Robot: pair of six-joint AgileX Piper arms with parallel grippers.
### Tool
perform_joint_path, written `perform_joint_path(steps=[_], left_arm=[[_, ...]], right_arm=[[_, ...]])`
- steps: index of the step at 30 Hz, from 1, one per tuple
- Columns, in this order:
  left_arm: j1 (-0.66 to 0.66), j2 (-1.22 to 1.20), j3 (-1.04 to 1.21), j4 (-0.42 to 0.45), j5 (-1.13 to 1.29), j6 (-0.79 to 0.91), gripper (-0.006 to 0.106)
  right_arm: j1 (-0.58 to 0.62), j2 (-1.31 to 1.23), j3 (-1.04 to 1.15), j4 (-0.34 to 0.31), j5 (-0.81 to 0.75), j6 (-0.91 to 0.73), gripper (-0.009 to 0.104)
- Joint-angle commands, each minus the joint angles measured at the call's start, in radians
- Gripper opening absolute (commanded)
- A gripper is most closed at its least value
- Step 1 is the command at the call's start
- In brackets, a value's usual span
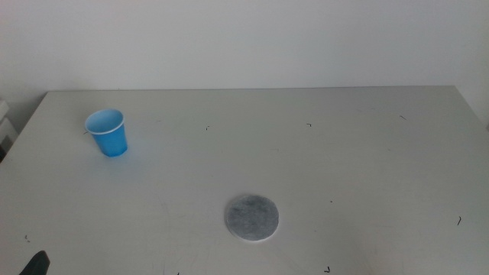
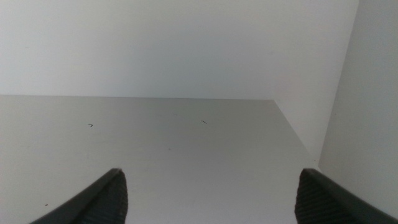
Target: Place an empty cup on a cup mat.
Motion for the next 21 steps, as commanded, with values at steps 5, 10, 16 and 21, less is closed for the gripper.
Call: perform_joint_path(steps=[5,10,16,21], left_arm=[[0.001,0.215,-0.161,-0.019,-0.086,-0.009,0.094],[0.001,0.424,-0.361,-0.018,-0.086,-0.008,0.094],[0.001,0.647,-0.629,-0.018,-0.026,-0.008,0.094],[0.001,0.789,-0.870,-0.018,0.129,-0.009,0.094]], right_arm=[[0.001,-0.027,-0.008,-0.014,-0.075,-0.005,0.094],[0.001,-0.027,-0.008,-0.014,-0.075,-0.005,0.094],[0.001,-0.027,-0.008,-0.014,-0.075,-0.005,0.094],[0.001,-0.027,-0.008,-0.014,-0.075,-0.005,0.094]])
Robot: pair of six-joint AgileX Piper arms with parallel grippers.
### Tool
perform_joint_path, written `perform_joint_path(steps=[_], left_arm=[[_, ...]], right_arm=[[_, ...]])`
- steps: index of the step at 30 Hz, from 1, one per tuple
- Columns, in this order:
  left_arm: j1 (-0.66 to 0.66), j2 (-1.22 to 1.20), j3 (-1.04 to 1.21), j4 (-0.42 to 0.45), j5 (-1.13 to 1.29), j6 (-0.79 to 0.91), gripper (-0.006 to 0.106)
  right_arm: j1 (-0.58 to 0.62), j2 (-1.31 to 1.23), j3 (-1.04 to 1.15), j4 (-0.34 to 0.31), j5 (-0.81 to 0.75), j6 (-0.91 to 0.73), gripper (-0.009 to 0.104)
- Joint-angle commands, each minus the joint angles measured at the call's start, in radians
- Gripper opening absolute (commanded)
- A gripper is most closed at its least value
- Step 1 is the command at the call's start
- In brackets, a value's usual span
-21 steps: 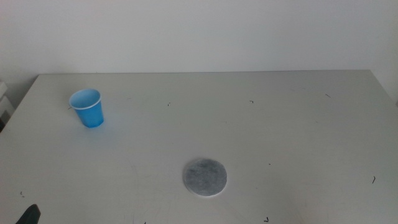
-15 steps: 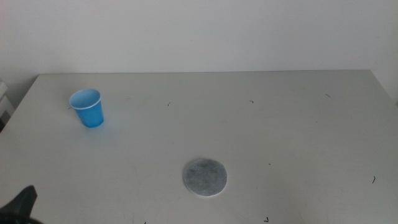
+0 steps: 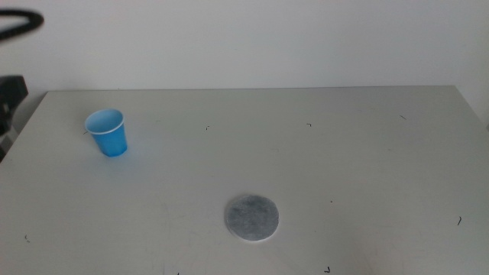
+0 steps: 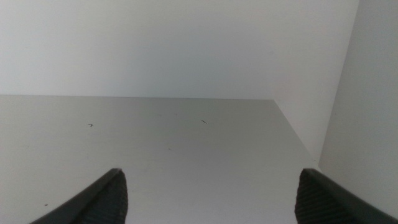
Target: Place an empty cup on a cup mat.
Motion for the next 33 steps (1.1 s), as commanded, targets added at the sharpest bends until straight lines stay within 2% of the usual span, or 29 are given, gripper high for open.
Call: perform_joint_path(steps=[1,15,25,33], left_arm=[[0.001,0.054,-0.136,-0.011,0.003,-0.009,0.094],[0.001,0.442,-0.642,-0.022,0.292,-0.031,0.094],[0.001,0.543,-0.710,-0.072,0.357,-0.033,0.094],[0.001,0.585,-0.717,-0.027,0.313,-0.028,0.094]], right_arm=[[0.001,-0.027,-0.008,-0.014,-0.075,-0.005,0.094],[0.001,-0.027,-0.008,-0.014,-0.075,-0.005,0.094],[0.001,-0.027,-0.008,-0.014,-0.075,-0.005,0.094],[0.001,-0.027,-0.008,-0.014,-0.075,-0.005,0.094]])
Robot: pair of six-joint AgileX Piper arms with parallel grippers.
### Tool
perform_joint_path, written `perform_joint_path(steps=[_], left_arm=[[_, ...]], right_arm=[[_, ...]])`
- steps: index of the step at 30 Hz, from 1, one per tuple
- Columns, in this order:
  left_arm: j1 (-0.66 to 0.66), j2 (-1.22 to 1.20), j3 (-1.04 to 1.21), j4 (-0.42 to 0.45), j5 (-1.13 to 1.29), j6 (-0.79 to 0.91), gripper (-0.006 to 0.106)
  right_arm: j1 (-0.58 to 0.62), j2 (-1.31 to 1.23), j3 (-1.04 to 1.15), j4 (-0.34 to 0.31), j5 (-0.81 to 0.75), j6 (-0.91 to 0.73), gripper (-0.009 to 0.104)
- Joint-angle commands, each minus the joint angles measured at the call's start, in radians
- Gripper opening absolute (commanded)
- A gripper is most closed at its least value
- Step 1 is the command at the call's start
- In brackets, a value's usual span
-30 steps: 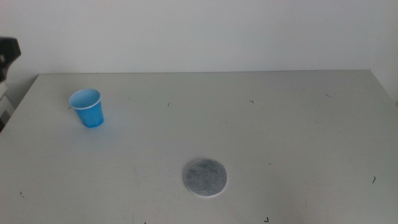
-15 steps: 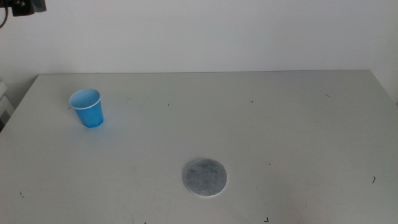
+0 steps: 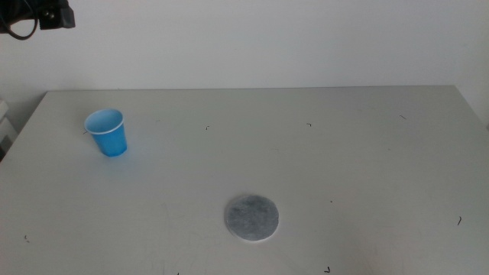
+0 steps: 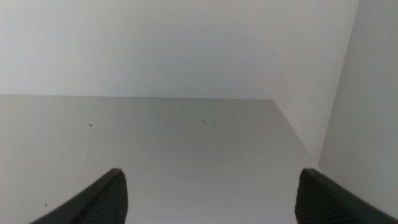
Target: Place an empty cup on a cup mat.
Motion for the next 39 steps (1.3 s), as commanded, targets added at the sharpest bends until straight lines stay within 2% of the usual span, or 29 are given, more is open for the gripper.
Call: perform_joint_path(steps=[1,7,13,16,19,27,39], left_arm=[[0.001,-0.001,-0.049,0.005,-0.064,-0.011,0.094],[0.014,0.137,-0.210,0.013,0.091,-0.002,0.094],[0.084,0.280,-0.377,-0.065,0.191,0.088,0.094],[0.128,0.339,-0.432,-0.132,0.222,0.146,0.094],[0.162,0.390,-0.445,-0.166,0.228,0.203,0.094],[0.183,0.546,-0.445,-0.164,0.232,0.259,0.094],[0.182,0.756,-0.445,-0.183,0.199,0.260,0.093]], right_arm=[[0.001,-0.027,-0.008,-0.014,-0.075,-0.005,0.094],[0.001,-0.027,-0.008,-0.014,-0.075,-0.005,0.094],[0.001,-0.027,-0.008,-0.014,-0.075,-0.005,0.094],[0.001,-0.027,-0.008,-0.014,-0.075,-0.005,0.094],[0.001,-0.027,-0.008,-0.014,-0.075,-0.005,0.094],[0.001,-0.027,-0.008,-0.014,-0.075,-0.005,0.094],[0.001,-0.027,-0.008,-0.014,-0.075,-0.005,0.094]])
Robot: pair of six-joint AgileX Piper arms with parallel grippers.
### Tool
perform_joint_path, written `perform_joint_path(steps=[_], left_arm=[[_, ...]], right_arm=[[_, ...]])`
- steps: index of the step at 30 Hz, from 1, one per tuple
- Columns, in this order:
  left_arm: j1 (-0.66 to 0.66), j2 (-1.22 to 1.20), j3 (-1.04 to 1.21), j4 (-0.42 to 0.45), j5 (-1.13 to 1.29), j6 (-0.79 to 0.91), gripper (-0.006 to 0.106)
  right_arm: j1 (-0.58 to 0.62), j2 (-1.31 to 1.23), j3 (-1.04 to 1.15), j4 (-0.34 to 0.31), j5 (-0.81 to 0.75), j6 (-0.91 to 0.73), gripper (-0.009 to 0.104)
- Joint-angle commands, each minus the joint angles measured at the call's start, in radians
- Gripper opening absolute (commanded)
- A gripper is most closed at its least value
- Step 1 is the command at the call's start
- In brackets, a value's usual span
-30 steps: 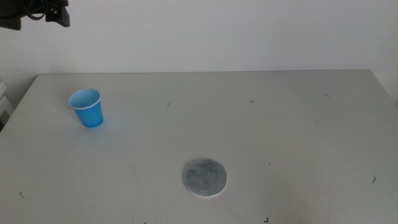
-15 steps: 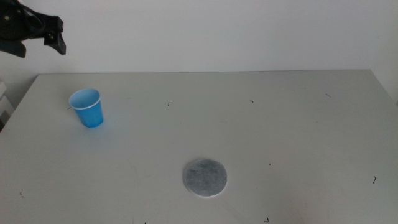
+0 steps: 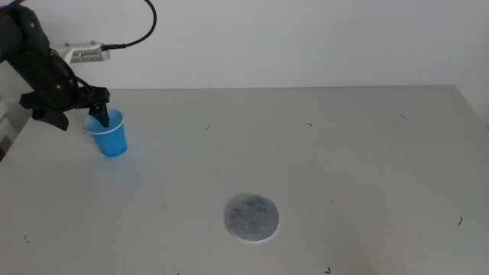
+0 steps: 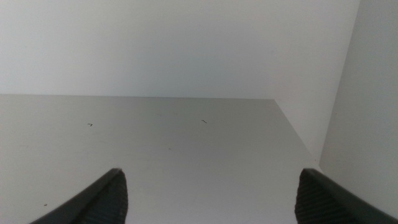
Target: Place an empty cup on a cup mat.
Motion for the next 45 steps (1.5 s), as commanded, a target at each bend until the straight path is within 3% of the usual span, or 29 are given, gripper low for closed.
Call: perform_joint_path(steps=[1,5,8,17,18,26,34,45], left_arm=[[0.000,-0.036,-0.032,-0.028,-0.034,-0.004,0.092],[0.000,0.000,-0.032,-0.035,-0.038,-0.004,0.083],[0.000,0.015,-0.032,-0.039,-0.040,-0.004,0.068],[0.000,0.011,-0.032,-0.039,0.000,-0.004,0.004],[0.000,0.009,-0.032,-0.038,0.008,-0.003,0.000],[-0.001,-0.070,-0.032,-0.031,0.054,-0.005,0.000],[-0.014,-0.228,0.041,-0.124,0.189,-0.042,0.000],[-0.232,-0.517,0.351,-0.090,0.054,-0.217,0.000]], right_arm=[[0.001,-0.027,-0.008,-0.014,-0.075,-0.005,0.094],[0.001,-0.027,-0.008,-0.014,-0.075,-0.005,0.094],[0.001,-0.027,-0.008,-0.014,-0.075,-0.005,0.094],[0.001,-0.027,-0.008,-0.014,-0.075,-0.005,0.094],[0.001,-0.027,-0.008,-0.014,-0.075,-0.005,0.094],[0.001,-0.027,-0.008,-0.014,-0.075,-0.005,0.094],[0.001,-0.027,-0.008,-0.014,-0.075,-0.005,0.094],[0.001,-0.027,-0.008,-0.014,-0.075,-0.005,0.094]])
